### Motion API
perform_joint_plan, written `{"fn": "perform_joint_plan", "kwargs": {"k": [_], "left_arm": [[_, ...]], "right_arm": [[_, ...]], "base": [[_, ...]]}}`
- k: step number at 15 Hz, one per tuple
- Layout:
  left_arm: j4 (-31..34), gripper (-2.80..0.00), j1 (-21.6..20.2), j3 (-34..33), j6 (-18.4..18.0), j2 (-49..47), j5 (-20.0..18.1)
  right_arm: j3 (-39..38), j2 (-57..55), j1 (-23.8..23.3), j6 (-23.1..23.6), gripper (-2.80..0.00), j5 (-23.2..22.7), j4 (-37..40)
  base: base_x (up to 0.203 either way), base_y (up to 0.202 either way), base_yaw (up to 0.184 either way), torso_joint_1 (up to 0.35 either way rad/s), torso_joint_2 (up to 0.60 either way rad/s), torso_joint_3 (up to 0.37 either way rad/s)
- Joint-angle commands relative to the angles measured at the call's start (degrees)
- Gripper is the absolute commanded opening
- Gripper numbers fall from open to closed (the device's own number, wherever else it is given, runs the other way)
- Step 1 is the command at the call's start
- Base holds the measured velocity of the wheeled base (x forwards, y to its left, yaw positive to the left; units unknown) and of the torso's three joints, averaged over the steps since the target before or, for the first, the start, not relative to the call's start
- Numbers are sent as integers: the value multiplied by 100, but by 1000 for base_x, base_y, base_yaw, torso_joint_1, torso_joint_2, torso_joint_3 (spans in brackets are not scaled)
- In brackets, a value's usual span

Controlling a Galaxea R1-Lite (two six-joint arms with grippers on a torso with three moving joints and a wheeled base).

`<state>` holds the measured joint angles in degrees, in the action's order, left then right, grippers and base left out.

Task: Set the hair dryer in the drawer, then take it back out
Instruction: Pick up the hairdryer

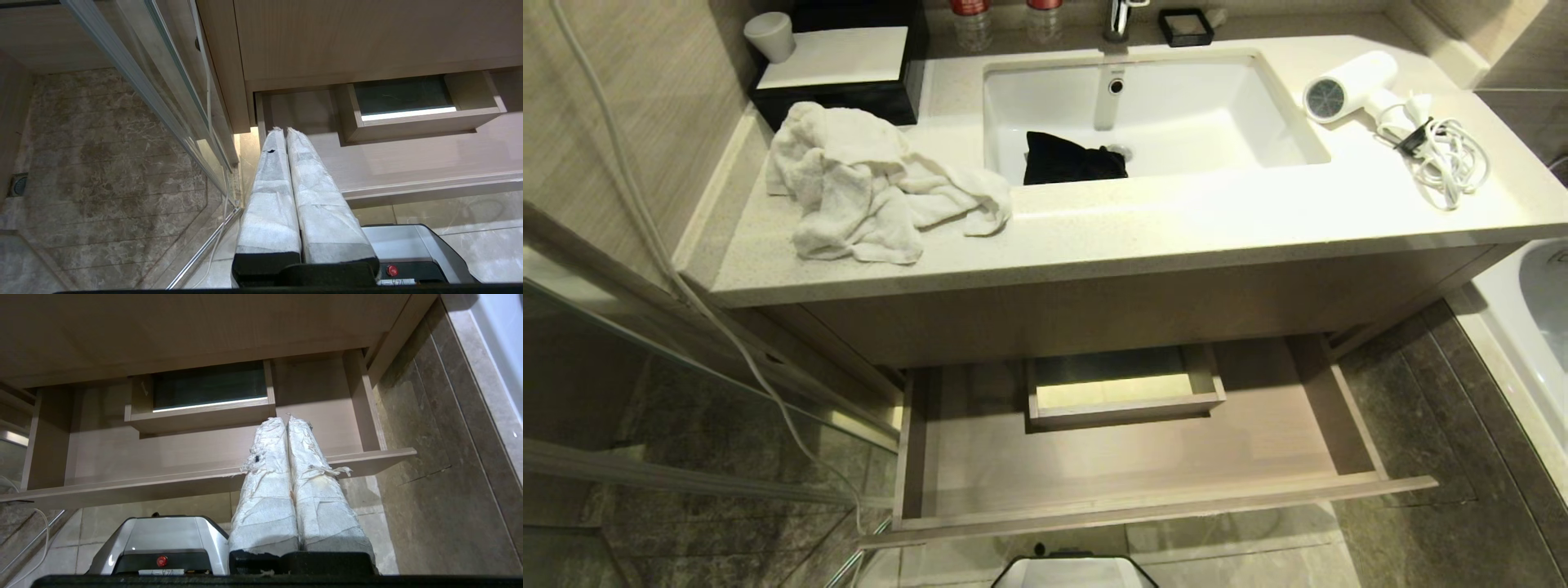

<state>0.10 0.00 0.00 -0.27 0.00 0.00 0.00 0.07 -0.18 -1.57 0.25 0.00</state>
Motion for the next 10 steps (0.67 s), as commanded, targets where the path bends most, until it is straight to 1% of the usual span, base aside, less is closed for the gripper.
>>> {"fn": "perform_joint_plan", "kwargs": {"k": [1, 10], "left_arm": [[-1, -280, 0, -6, 0, 0, 0], [-1, -280, 0, -2, 0, 0, 0]], "right_arm": [[-9, 1, 1, -1, -280, 1, 0], [-9, 1, 1, -1, -280, -8, 0]], "base": [[0, 0, 0, 178, -341, -170], [0, 0, 0, 164, -315, -151]]}}
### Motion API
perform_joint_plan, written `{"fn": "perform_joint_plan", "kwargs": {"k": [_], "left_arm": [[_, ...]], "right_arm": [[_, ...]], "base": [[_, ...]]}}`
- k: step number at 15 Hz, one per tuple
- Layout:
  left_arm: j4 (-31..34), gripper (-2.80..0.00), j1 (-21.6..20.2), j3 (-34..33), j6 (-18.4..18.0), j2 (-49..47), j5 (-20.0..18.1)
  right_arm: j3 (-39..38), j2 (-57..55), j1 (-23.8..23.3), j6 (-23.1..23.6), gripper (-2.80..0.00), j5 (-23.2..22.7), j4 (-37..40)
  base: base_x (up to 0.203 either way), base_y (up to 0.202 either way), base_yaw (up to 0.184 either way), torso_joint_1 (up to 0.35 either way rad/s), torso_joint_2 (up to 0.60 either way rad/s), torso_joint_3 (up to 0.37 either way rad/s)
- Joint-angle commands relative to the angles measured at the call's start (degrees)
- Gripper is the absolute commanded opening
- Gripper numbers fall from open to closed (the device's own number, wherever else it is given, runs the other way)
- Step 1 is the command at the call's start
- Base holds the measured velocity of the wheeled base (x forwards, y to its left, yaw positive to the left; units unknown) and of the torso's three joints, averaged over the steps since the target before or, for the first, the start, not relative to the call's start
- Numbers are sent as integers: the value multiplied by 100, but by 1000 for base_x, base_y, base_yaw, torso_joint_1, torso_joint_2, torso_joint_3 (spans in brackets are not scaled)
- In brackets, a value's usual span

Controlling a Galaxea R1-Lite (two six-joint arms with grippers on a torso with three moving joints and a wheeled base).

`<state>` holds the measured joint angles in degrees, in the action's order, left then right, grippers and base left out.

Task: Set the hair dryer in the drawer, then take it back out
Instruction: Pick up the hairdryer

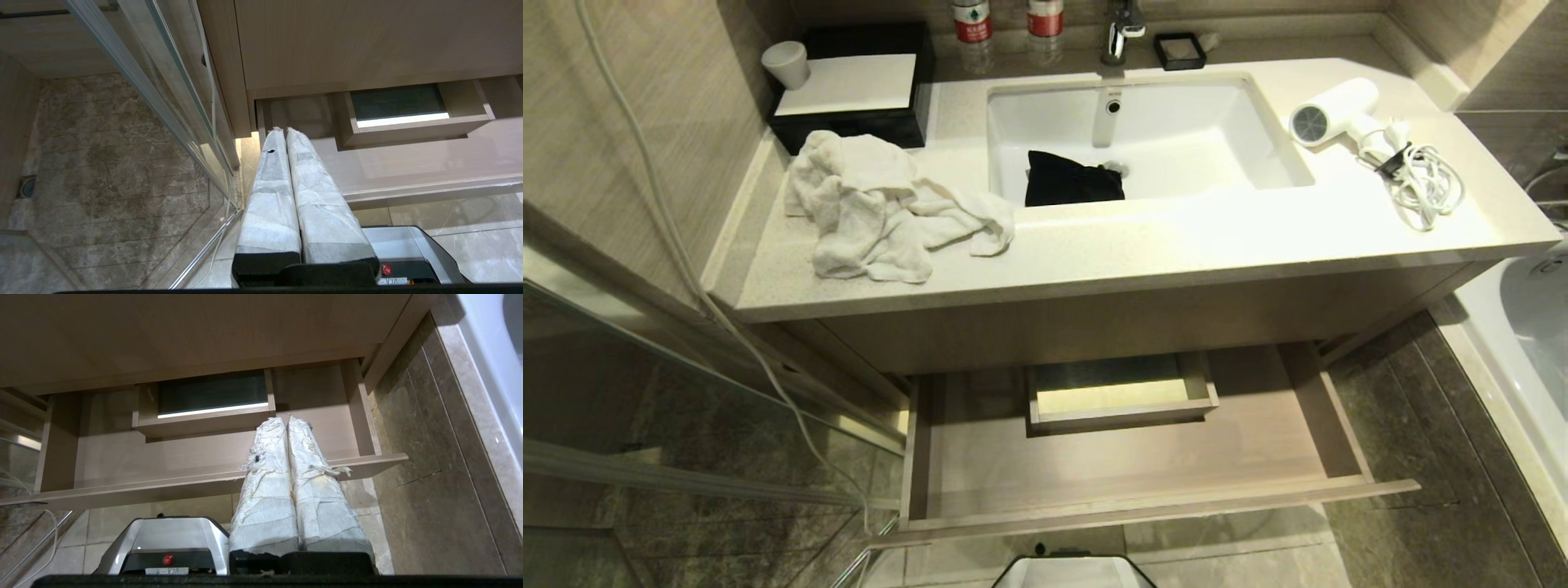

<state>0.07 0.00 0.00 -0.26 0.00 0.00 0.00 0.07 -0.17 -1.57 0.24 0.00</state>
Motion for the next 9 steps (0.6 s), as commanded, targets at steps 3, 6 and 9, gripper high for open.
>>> {"fn": "perform_joint_plan", "kwargs": {"k": [3, 6, 9], "left_arm": [[1, -280, 0, -1, -1, 0, 0], [1, -280, 0, -8, -1, 0, 0], [1, -280, 0, -9, -1, 0, 0]], "right_arm": [[-9, 1, -1, 23, -280, -15, 7], [-18, 1, -1, -10, -280, -6, 0], [-9, 1, 7, 31, -280, -21, 0]], "base": [[0, 0, 0, 41, -80, -38], [0, 0, 0, 0, 0, 0], [0, 0, 0, 68, 4, 78]]}}
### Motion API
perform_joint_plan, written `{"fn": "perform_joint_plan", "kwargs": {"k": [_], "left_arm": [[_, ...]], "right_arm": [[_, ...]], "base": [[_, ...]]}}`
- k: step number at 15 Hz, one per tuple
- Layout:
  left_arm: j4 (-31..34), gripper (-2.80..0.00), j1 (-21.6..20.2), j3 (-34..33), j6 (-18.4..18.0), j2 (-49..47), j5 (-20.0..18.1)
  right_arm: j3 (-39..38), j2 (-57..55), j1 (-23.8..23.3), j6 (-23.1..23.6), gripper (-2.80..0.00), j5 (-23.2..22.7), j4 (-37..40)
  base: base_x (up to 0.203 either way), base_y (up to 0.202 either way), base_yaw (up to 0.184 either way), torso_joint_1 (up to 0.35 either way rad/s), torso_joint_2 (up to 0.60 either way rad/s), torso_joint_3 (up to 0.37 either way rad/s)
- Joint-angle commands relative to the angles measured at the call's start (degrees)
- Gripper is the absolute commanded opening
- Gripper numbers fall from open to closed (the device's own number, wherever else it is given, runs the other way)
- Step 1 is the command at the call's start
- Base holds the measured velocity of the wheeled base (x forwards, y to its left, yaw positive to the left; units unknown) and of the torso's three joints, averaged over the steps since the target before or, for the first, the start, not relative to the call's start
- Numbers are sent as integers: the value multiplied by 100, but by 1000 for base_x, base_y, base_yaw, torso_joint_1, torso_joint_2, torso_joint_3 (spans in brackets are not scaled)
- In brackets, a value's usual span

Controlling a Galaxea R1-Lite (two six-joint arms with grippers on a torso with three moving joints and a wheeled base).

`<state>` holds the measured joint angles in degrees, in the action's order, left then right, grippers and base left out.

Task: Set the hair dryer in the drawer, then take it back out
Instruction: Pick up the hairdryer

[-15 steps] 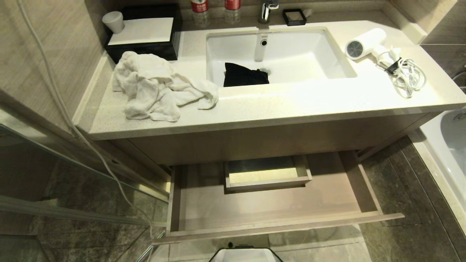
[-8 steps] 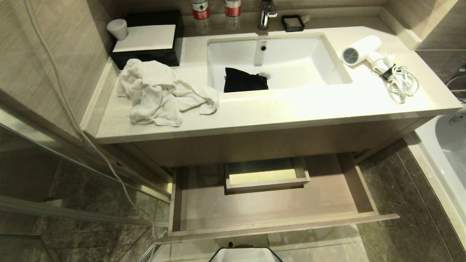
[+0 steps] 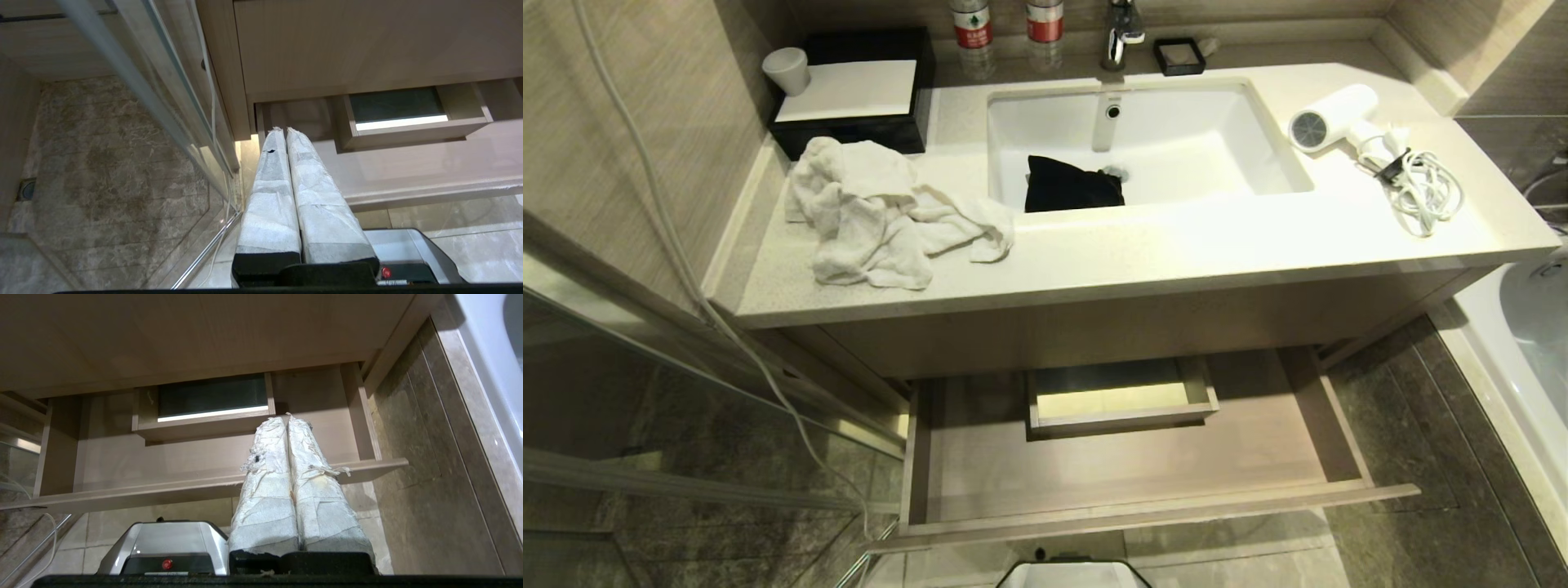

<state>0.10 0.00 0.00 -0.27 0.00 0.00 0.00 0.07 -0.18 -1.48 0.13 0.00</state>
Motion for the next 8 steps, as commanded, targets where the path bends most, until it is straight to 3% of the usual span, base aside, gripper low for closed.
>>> {"fn": "perform_joint_plan", "kwargs": {"k": [1, 8], "left_arm": [[-1, -280, 0, -9, 0, 0, 0], [-1, -280, 0, 0, 0, 0, 0]], "right_arm": [[-9, 1, 1, 28, -280, -13, 0], [-9, 1, 1, 24, -280, -5, 9]], "base": [[0, 0, 0, 198, 6, 194], [0, 0, 0, 259, -38, 218]]}}
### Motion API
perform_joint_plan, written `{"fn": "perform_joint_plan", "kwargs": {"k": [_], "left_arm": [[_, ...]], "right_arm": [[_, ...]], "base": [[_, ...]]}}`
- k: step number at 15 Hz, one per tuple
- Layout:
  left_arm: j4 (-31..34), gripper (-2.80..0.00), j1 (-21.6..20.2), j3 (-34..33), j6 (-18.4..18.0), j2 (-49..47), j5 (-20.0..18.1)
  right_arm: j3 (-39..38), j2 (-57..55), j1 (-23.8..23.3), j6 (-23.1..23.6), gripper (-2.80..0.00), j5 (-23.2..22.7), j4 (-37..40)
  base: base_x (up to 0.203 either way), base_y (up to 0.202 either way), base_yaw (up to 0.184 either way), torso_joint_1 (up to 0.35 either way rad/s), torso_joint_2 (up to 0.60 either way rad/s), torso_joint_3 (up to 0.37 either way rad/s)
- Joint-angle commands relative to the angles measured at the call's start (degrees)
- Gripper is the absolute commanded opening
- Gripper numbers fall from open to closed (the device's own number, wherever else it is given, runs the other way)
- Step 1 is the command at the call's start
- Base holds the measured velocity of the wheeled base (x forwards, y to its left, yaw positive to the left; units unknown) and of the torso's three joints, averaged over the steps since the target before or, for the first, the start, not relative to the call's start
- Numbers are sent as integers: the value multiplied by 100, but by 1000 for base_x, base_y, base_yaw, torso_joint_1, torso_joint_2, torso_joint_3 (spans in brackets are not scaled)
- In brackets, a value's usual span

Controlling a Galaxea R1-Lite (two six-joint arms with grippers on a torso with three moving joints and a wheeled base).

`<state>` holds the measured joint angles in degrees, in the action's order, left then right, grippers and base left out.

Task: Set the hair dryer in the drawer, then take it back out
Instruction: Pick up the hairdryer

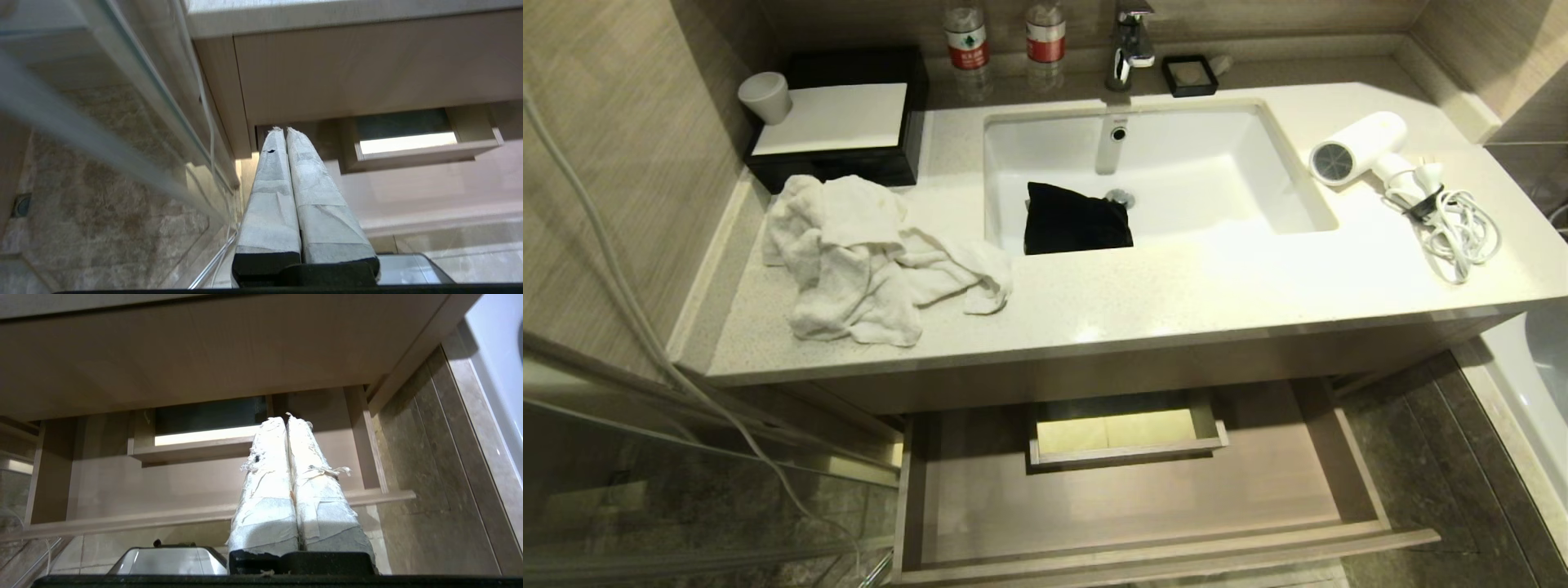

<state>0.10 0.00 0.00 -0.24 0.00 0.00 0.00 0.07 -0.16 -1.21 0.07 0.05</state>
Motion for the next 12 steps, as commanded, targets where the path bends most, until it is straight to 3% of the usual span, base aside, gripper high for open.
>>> {"fn": "perform_joint_plan", "kwargs": {"k": [1, 12], "left_arm": [[-1, -280, 0, -9, -2, 0, 0], [-1, -280, 0, -7, -2, 0, 0]], "right_arm": [[-9, 1, -2, -2, -280, 1, 4], [-9, 1, -2, 7, -280, -16, 4]], "base": [[0, 0, 0, 290, -99, 201], [0, 0, 0, 334, -193, 139]]}}
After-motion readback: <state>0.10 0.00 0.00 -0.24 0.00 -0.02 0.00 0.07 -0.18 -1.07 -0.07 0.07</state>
